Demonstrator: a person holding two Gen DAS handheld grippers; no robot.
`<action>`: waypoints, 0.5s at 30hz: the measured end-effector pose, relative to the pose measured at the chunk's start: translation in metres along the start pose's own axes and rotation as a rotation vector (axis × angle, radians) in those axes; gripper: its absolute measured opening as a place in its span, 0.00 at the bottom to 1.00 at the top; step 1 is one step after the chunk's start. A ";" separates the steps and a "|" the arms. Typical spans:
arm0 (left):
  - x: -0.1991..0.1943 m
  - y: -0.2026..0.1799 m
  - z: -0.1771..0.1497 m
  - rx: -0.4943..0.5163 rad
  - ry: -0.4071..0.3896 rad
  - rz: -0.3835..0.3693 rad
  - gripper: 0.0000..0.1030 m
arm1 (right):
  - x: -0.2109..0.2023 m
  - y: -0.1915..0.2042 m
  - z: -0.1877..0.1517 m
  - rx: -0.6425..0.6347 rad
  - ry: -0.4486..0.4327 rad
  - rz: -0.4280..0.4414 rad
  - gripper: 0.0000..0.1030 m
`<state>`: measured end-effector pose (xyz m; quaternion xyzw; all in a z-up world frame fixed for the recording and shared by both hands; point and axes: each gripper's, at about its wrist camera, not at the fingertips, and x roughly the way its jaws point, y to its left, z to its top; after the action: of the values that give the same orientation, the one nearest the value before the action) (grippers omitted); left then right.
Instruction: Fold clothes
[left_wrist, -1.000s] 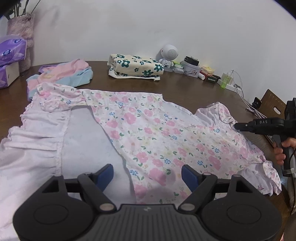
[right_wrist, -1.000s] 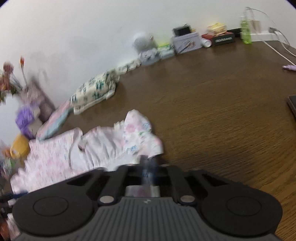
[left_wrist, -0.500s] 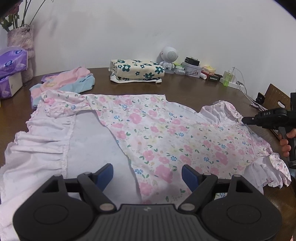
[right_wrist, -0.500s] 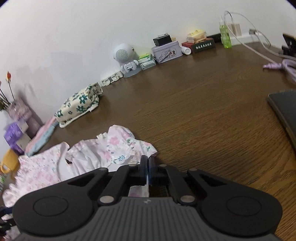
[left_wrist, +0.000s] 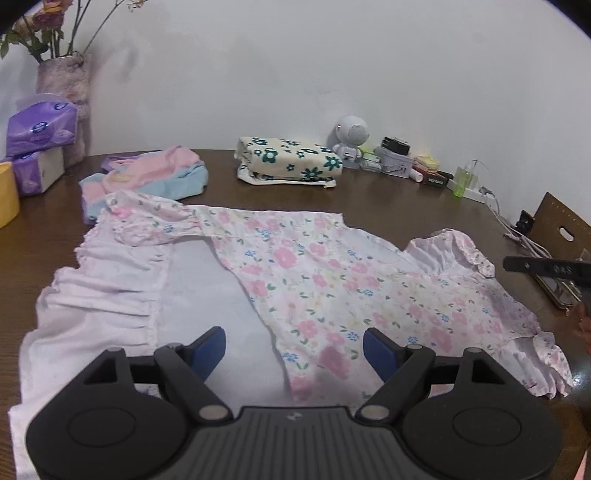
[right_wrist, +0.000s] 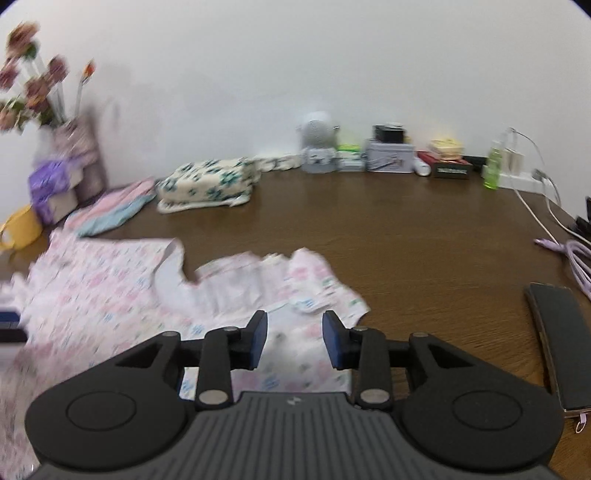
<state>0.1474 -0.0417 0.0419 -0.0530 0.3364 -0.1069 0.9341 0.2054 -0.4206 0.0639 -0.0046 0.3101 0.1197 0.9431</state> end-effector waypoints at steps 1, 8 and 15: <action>0.000 0.001 0.000 -0.005 0.003 0.007 0.78 | 0.000 0.005 -0.002 -0.020 0.006 -0.004 0.32; 0.007 0.010 -0.007 -0.033 0.036 0.027 0.77 | 0.010 0.016 -0.019 -0.049 0.067 -0.029 0.32; 0.007 0.010 -0.010 -0.023 0.032 0.038 0.78 | 0.019 0.016 -0.028 -0.064 0.105 -0.063 0.32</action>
<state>0.1480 -0.0336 0.0283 -0.0553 0.3536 -0.0861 0.9298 0.2000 -0.4028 0.0317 -0.0508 0.3547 0.0996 0.9283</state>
